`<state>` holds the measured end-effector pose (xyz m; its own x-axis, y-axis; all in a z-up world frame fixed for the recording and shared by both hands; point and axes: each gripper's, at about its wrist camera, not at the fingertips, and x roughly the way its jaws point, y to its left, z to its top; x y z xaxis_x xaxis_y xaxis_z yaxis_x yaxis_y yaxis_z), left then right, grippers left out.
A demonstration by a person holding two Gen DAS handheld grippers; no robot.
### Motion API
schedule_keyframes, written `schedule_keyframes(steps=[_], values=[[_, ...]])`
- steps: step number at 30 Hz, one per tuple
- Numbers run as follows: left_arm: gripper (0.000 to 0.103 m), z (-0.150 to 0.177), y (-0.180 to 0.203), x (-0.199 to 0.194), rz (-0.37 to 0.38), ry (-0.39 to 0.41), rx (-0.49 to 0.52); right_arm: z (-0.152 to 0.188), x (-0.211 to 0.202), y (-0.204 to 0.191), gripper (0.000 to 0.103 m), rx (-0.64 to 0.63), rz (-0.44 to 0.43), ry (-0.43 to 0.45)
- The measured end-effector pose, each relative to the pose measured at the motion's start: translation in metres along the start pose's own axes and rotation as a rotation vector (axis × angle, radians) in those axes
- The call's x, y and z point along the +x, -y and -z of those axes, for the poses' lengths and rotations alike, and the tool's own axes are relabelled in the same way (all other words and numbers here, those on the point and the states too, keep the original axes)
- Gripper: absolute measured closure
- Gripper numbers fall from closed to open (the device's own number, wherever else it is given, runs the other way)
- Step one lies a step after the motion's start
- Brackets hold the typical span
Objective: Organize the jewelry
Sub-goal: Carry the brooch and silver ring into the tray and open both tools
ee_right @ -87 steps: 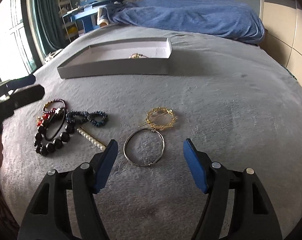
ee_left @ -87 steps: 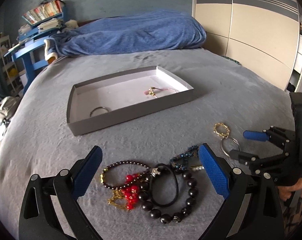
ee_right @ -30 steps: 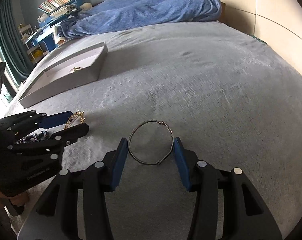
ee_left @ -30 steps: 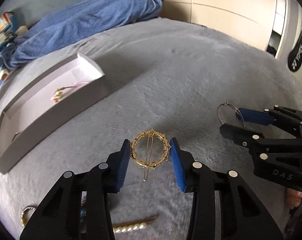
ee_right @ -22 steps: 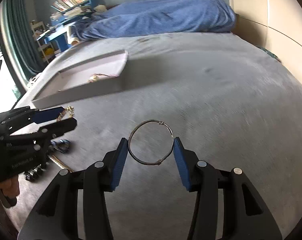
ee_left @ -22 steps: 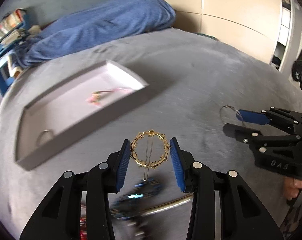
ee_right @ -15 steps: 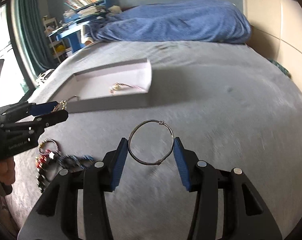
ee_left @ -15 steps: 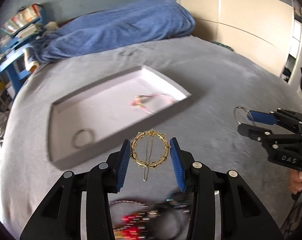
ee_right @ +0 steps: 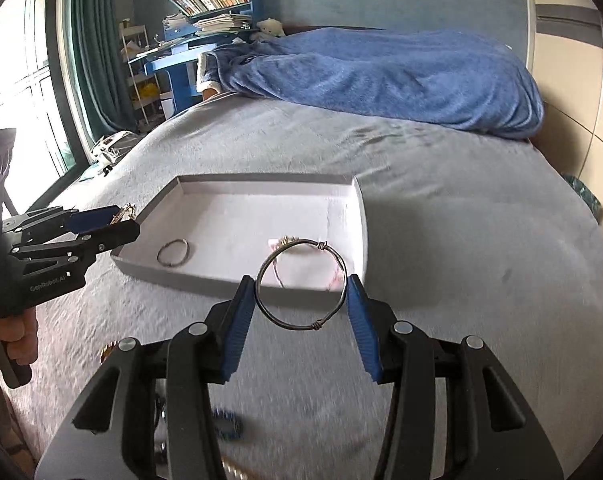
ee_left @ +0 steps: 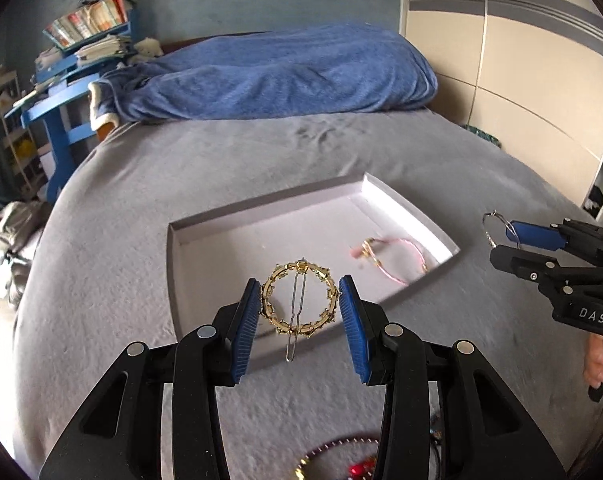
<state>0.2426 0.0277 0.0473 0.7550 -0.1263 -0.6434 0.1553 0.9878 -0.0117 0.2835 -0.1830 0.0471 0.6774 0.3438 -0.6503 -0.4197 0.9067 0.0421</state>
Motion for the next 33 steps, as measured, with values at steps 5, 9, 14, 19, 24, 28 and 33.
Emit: schedule_keyframes(steps=[5,9,14,19,24,28,33], values=[[0.061,-0.008,-0.013,0.013,-0.009,-0.005,-0.014,-0.018,0.020,-0.006,0.056,-0.004,-0.016,-0.004],[0.061,-0.016,-0.024,0.028,-0.022,-0.017,-0.032,-0.035,0.038,-0.012,0.056,0.006,-0.037,-0.001],[0.061,-0.028,-0.031,0.054,-0.042,-0.036,-0.033,-0.048,0.063,-0.016,0.056,0.003,-0.041,-0.013],[0.061,-0.033,-0.039,0.083,-0.065,-0.066,-0.033,-0.053,0.095,-0.011,0.056,0.020,-0.017,-0.044],[0.061,-0.037,-0.048,0.105,-0.076,-0.087,-0.050,-0.062,0.124,-0.007,0.056,0.047,-0.009,-0.060],[0.061,-0.037,-0.051,0.120,-0.087,-0.124,-0.052,-0.070,0.144,-0.008,0.056,0.048,-0.011,-0.088],[0.061,-0.033,-0.054,0.136,-0.093,-0.196,-0.055,-0.070,0.166,-0.009,0.056,0.047,-0.020,-0.153]])
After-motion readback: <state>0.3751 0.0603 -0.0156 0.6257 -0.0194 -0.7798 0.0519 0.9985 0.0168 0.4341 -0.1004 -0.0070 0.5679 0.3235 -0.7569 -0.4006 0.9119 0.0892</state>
